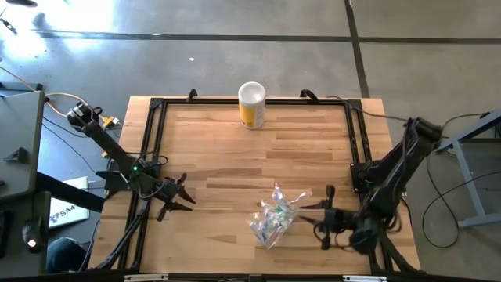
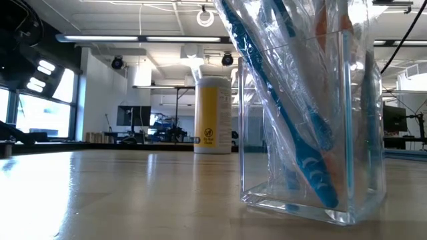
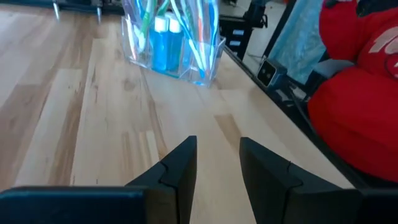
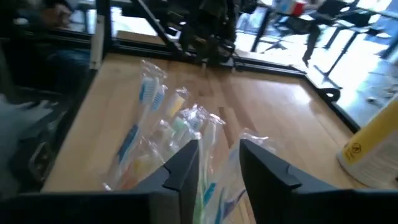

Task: Pick & Place toothbrushing station
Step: Return to Home Position

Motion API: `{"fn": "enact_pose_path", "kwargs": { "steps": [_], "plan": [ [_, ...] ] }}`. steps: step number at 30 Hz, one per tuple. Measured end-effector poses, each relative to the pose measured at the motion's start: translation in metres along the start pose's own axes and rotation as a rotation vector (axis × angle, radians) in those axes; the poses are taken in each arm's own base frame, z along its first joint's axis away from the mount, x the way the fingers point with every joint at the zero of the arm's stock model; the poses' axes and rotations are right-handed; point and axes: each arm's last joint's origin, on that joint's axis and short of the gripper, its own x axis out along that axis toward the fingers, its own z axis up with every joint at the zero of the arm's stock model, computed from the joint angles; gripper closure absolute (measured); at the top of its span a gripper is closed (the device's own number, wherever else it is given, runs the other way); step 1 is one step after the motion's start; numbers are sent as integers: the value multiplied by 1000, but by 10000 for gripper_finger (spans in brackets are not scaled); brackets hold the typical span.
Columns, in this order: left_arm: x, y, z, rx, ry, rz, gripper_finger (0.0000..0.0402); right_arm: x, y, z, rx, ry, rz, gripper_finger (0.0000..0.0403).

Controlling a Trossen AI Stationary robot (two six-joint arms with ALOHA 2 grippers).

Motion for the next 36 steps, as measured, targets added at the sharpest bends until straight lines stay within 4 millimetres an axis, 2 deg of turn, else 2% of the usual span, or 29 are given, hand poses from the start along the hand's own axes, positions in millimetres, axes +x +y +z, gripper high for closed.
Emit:
{"fn": "enact_pose_path", "kwargs": {
  "steps": [3,10,13,19,24,29,33,36],
  "plan": [
    [-7,2,2,11,-10,-3,284,-11,-23,13,-1,34,79,310],
    [-25,7,7,50,-67,-12,284,-35,-84,23,-10,127,144,387],
    [-32,6,16,104,-135,-52,284,-43,-101,22,23,87,179,395],
    [-45,8,25,143,-171,-61,284,-53,-130,-6,102,-79,346,399],
    [-48,11,25,164,-130,-2,284,-52,-147,-44,175,-215,458,399],
    [-48,13,25,161,-139,84,284,-49,-162,-72,235,-338,490,399],
    [-48,13,26,162,-138,84,284,-44,-168,-90,220,-371,527,399],
    [-48,13,26,162,-138,84,284,-39,-172,-100,227,-374,480,399]
  ]
}}
